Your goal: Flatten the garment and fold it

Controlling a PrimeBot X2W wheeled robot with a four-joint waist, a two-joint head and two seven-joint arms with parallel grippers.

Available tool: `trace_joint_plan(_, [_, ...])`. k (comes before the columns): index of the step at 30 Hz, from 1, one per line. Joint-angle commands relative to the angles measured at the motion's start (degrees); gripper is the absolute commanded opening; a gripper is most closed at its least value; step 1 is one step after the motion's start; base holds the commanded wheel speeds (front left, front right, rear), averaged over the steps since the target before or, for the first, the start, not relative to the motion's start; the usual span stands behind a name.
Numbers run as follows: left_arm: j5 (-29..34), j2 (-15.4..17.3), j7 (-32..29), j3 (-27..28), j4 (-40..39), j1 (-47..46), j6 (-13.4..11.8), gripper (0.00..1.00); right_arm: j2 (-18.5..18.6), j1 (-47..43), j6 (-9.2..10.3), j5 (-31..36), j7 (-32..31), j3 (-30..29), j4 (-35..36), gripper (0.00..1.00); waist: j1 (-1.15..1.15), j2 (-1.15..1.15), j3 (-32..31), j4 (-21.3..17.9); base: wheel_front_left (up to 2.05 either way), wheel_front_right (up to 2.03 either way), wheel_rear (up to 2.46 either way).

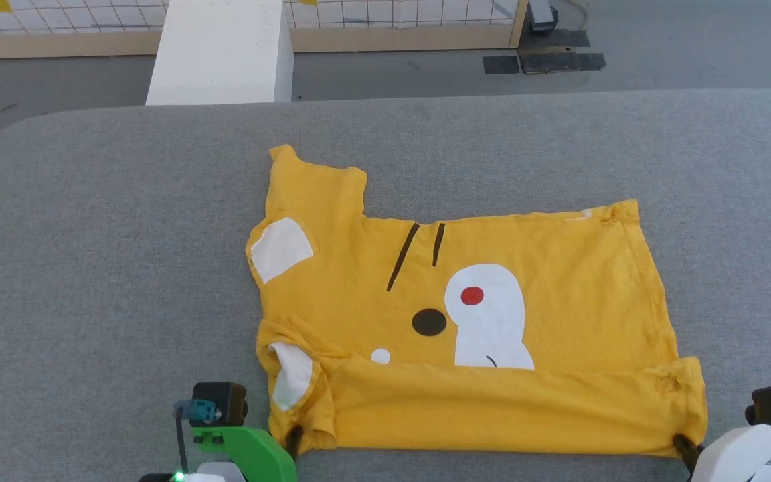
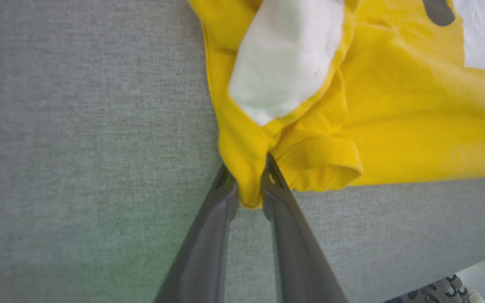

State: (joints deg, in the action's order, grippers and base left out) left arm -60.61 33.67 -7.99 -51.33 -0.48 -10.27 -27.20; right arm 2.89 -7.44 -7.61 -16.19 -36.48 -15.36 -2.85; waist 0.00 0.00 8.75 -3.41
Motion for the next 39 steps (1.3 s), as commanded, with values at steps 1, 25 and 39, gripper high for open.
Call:
trace_joint_plan(1, [-0.8, -0.2, -0.3, -0.2, 0.8, 0.8, 0.5, 1.00, 0.0, 0.9, 0.12, -0.5, 1.5, 0.7, -0.5, 0.94, 0.00, 0.00, -0.3, 0.1, 0.00, 0.00, 0.00])
trace_joint_plan(25, [17.3, 10.7, 6.0, 5.2, 3.6, -32.2, 18.5, 1.00, 4.8, 10.0, 0.12, 3.3, 39.7, 11.4, 9.5, 1.00, 0.00, 0.00, 12.3, -4.8, 0.00, 0.00, 0.00])
trace_joint_plan(39, [8.2, 7.8, -19.3, 7.2, 21.8, -53.0, 23.8, 1.00, 4.3, 18.0, 0.12, 3.6, 40.9, 15.4, 9.6, 1.00, 0.00, 0.00, 21.9, -10.4, 0.00, 0.00, 0.00])
